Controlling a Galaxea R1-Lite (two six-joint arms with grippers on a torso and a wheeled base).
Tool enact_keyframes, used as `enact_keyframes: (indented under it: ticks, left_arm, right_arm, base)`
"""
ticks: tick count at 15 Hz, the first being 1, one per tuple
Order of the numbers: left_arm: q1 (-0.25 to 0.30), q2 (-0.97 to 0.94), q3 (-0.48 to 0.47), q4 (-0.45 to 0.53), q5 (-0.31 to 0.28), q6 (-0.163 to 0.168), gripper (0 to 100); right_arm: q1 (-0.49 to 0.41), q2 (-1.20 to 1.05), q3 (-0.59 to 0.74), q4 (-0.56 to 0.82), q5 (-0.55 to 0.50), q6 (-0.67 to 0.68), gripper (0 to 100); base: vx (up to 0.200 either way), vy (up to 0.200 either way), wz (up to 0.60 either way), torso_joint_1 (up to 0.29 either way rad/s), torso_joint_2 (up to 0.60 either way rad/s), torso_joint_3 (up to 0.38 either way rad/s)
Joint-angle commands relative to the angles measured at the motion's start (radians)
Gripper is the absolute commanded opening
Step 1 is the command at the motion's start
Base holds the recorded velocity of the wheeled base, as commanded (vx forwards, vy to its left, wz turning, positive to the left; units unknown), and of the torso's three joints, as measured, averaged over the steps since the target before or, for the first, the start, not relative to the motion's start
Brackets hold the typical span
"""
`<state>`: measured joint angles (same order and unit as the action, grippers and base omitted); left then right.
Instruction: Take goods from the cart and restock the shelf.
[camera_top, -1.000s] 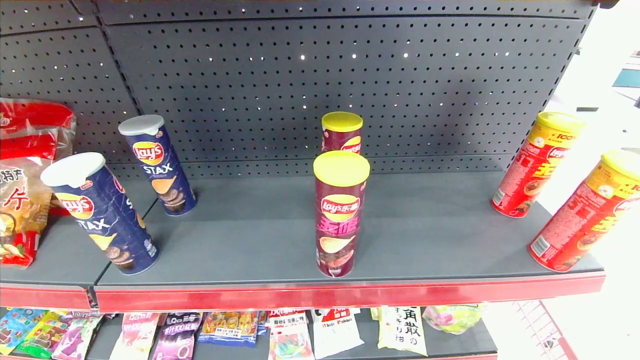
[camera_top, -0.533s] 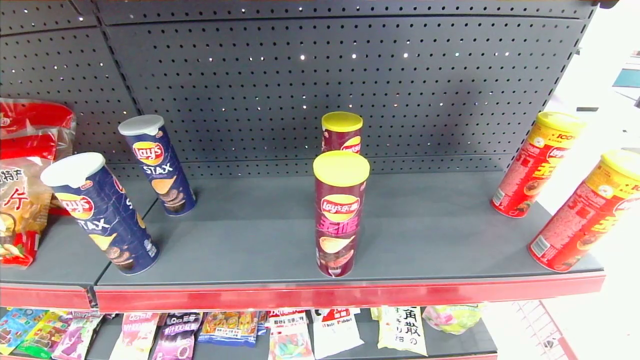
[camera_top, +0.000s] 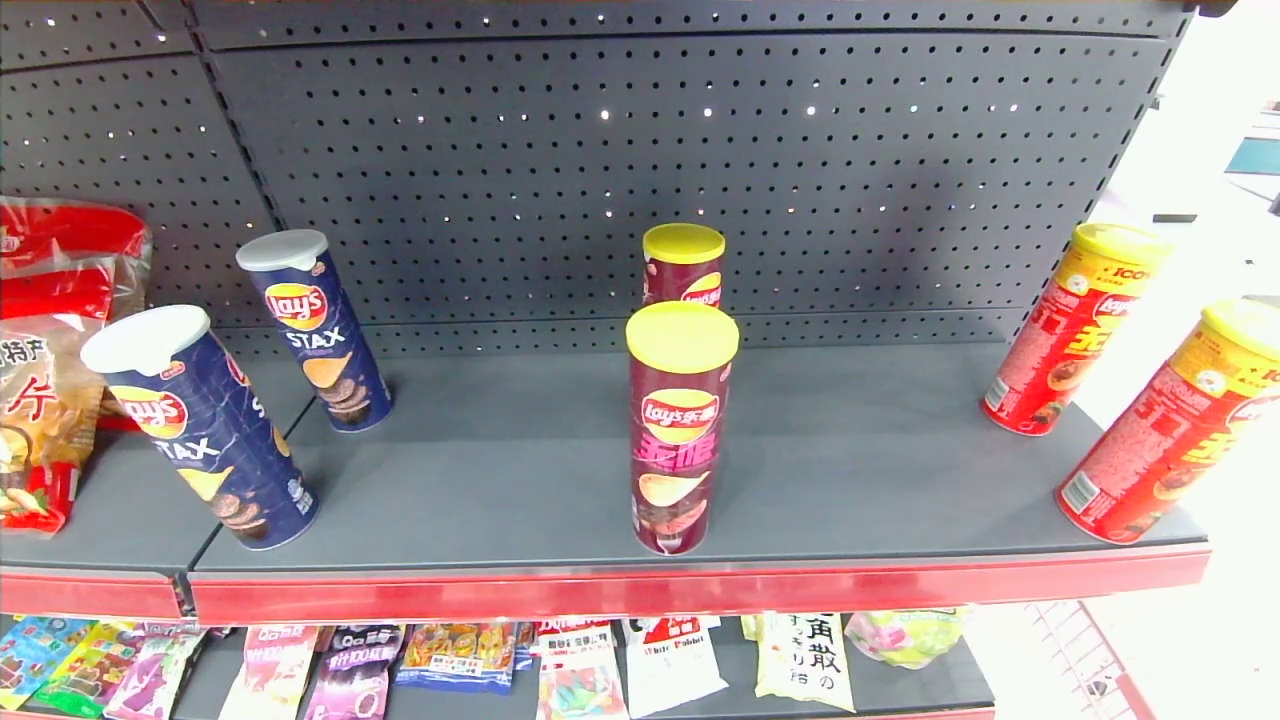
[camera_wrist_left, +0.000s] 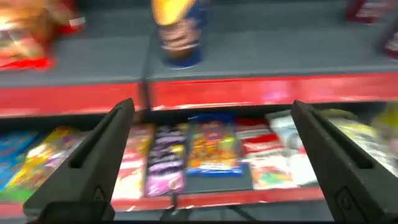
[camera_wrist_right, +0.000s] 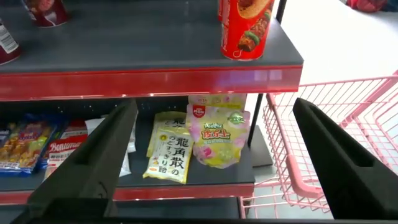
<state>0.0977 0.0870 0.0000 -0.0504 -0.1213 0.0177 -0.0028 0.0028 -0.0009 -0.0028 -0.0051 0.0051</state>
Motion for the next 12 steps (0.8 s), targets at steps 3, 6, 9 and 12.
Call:
enact_keyframes:
  ticks: [3,6,9,12]
  left_arm:
    - [0.001,0.008,0.0,0.049,0.157,-0.019,100]
    - [-0.111,-0.016,0.0,0.049,0.107,-0.021,100]
    - [-0.099,-0.085,0.0,0.049,0.111,-0.025,100]
    - [-0.099,-0.085,0.0,0.049,0.124,-0.022,100]
  right_arm:
    - [0.0,-0.001,0.001,0.001,0.001,-0.004,100]
    - [0.0,-0.001,0.001,0.001,0.001,-0.002,100]
    - [0.0,-0.001,0.001,0.0,0.001,-0.002,100]
    - [0.0,-0.001,0.001,0.001,0.001,-0.001,100]
  base:
    - [0.0,0.0,0.0,0.0,0.0,0.0]
    - [0.0,0.0,0.0,0.0,0.0,0.0]
    - [0.0,0.0,0.0,0.0,0.0,0.0]
    - [0.0,0.0,0.0,0.0,0.0,0.0]
